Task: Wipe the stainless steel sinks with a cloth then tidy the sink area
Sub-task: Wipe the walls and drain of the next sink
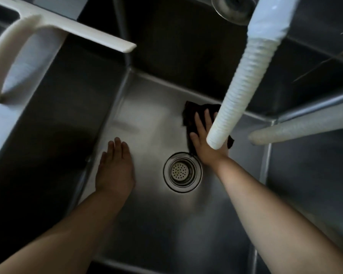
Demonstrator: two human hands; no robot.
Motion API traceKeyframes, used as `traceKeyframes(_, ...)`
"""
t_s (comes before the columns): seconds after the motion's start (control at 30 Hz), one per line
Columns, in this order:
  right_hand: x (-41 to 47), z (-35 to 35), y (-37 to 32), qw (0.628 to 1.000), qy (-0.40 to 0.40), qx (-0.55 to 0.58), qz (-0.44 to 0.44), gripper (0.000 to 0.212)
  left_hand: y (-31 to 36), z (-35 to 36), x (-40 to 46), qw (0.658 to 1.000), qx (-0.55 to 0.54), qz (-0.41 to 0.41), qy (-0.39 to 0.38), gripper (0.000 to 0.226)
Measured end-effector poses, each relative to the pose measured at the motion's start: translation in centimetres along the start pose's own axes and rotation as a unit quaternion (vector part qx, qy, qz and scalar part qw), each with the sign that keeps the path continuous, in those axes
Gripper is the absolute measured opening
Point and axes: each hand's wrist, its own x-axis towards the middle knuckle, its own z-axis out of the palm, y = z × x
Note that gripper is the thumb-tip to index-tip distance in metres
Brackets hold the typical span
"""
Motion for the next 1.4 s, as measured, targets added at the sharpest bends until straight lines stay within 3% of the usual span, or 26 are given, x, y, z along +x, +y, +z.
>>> traceKeyframes(0.27, -2.8, -0.6, 8.0, 0.976, -0.006, -0.001, 0.217, 0.061, -0.4, 0.0, -0.1, 1.0, 0.002, 0.019, 0.006, 0.092)
traceKeyframes(0.47, -6.1, 0.6, 4.3, 0.945, -0.031, 0.041, 0.324, 0.06, -0.6, -1.0, -1.4, 0.999, -0.006, 0.042, -0.012, 0.082)
traceKeyframes(0.57, -5.6, 0.5, 0.0, 0.957, -0.046, 0.049, 0.282, 0.062, -1.4, -1.8, -2.9, 0.997, -0.022, 0.068, 0.002, 0.074)
traceKeyframes(0.8, -0.2, 0.1, -12.4, 0.994, -0.094, 0.024, 0.049, 0.062, -5.0, -3.8, -6.7, 0.996, 0.001, 0.075, 0.052, 0.061)
traceKeyframes(0.97, 0.1, 1.6, -18.4, 0.994, -0.086, 0.016, -0.064, 0.063, -6.2, -3.6, -7.4, 0.995, -0.002, 0.044, 0.089, 0.052)
traceKeyframes(1.17, -5.5, 3.4, -19.6, 0.975, -0.096, -0.02, -0.197, 0.063, -6.0, -2.9, -7.4, 0.996, 0.017, 0.053, 0.075, 0.052)
traceKeyframes(1.27, -5.6, 2.9, -17.6, 0.973, -0.096, -0.033, -0.207, 0.061, -6.0, -2.5, -7.5, 0.996, 0.012, 0.054, 0.067, 0.052)
traceKeyframes(1.4, -3.7, 1.7, -12.9, 0.993, -0.075, -0.022, -0.091, 0.061, -5.4, -1.8, -7.5, 0.995, 0.019, 0.081, 0.052, 0.052)
